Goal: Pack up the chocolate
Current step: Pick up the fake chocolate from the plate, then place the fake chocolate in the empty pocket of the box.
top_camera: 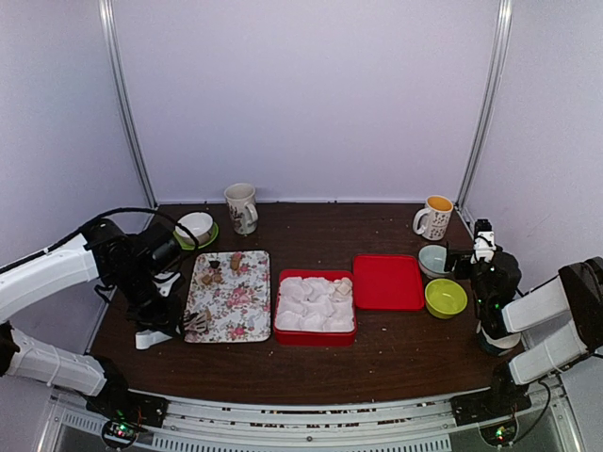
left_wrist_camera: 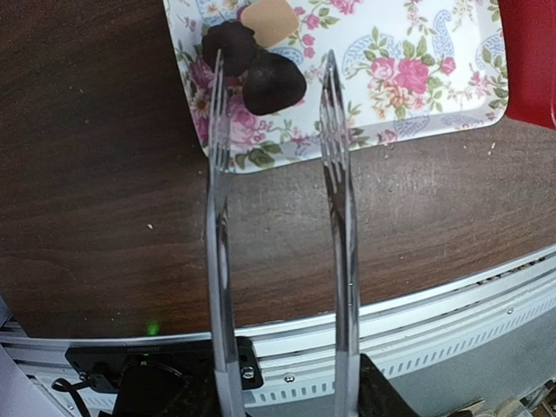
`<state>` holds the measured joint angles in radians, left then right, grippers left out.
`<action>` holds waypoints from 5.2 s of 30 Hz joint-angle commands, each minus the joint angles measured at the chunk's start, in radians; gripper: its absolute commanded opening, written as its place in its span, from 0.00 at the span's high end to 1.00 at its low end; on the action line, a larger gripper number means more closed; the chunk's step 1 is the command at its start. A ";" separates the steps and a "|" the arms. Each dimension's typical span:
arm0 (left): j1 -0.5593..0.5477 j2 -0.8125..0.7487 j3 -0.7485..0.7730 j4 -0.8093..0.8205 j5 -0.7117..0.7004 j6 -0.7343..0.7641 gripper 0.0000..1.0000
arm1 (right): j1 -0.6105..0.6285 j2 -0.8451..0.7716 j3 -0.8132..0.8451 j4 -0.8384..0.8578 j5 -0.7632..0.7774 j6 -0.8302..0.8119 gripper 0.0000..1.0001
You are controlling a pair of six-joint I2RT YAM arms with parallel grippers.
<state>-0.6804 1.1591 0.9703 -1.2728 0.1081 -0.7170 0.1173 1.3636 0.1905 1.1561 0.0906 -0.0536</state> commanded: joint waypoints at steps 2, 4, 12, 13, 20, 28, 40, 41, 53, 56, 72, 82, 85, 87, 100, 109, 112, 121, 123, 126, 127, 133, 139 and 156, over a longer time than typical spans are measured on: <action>0.008 0.008 -0.015 0.017 -0.021 0.004 0.53 | -0.007 -0.008 0.018 0.006 -0.005 0.001 0.00; 0.008 0.013 -0.022 0.033 -0.016 0.008 0.53 | -0.006 -0.008 0.017 0.007 -0.005 0.001 0.00; 0.010 0.039 -0.052 0.080 0.014 0.021 0.52 | -0.007 -0.007 0.017 0.007 -0.005 0.001 0.00; 0.010 0.041 -0.054 0.085 0.012 0.021 0.52 | -0.007 -0.008 0.018 0.007 -0.005 0.001 0.00; 0.018 0.066 -0.062 0.106 0.002 0.030 0.54 | -0.006 -0.008 0.018 0.007 -0.005 0.001 0.00; 0.018 0.076 -0.062 0.125 -0.008 0.022 0.55 | -0.007 -0.007 0.017 0.007 -0.005 0.001 0.00; 0.018 0.035 -0.044 0.083 0.004 0.005 0.67 | -0.006 -0.008 0.017 0.007 -0.005 0.001 0.00; 0.017 0.030 -0.031 0.068 0.002 0.006 0.67 | -0.008 -0.008 0.017 0.008 -0.005 0.000 0.00; 0.018 -0.062 0.009 0.070 0.017 -0.010 0.71 | -0.007 -0.007 0.018 0.007 -0.005 0.001 0.00; 0.016 -0.079 0.001 0.116 0.044 -0.014 0.71 | -0.007 -0.008 0.017 0.007 -0.005 0.001 0.00; 0.015 -0.096 0.016 0.352 0.101 0.013 0.75 | -0.007 -0.008 0.018 0.007 -0.005 0.001 0.00; -0.024 -0.019 0.001 0.634 0.130 0.025 0.75 | -0.006 -0.007 0.018 0.007 -0.005 0.001 0.00; -0.048 0.029 0.001 0.712 0.133 0.027 0.75 | -0.007 -0.008 0.017 0.007 -0.005 0.001 0.00; -0.070 0.070 0.007 0.770 0.141 0.030 0.75 | -0.007 -0.008 0.017 0.007 -0.005 0.001 0.00; -0.202 0.436 0.189 0.950 0.081 0.084 0.78 | -0.006 -0.007 0.018 0.007 -0.005 0.001 0.00; -0.202 0.540 0.223 0.956 0.083 0.082 0.77 | -0.007 -0.007 0.019 0.007 -0.005 0.001 0.00; -0.202 0.557 0.232 0.974 0.099 0.074 0.77 | -0.007 -0.008 0.019 0.007 -0.005 0.001 0.00; -0.202 0.578 0.220 1.009 0.139 0.047 0.77 | -0.007 -0.008 0.019 0.007 -0.005 0.001 0.00; -0.202 0.596 0.238 0.995 0.137 0.052 0.77 | -0.007 -0.008 0.018 0.007 -0.005 0.001 0.00; -0.201 0.618 0.255 0.980 0.137 0.052 0.76 | -0.007 -0.007 0.020 0.007 -0.005 0.001 0.00; -0.202 0.620 0.255 0.977 0.136 0.052 0.76 | -0.007 -0.008 0.019 0.007 -0.005 0.001 0.00; -0.202 0.623 0.255 0.961 0.116 0.051 0.73 | -0.007 -0.007 0.019 0.007 -0.005 0.001 0.00; -0.200 0.636 0.266 0.950 0.109 0.048 0.68 | -0.007 -0.007 0.019 0.007 -0.005 0.001 0.00; -0.183 0.619 0.245 0.957 0.110 0.032 0.56 | -0.007 -0.008 0.018 0.007 -0.006 0.001 0.00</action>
<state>-0.8768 1.7882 1.2018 -0.3489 0.2310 -0.6754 0.1173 1.3636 0.1905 1.1561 0.0898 -0.0536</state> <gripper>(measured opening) 0.436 0.999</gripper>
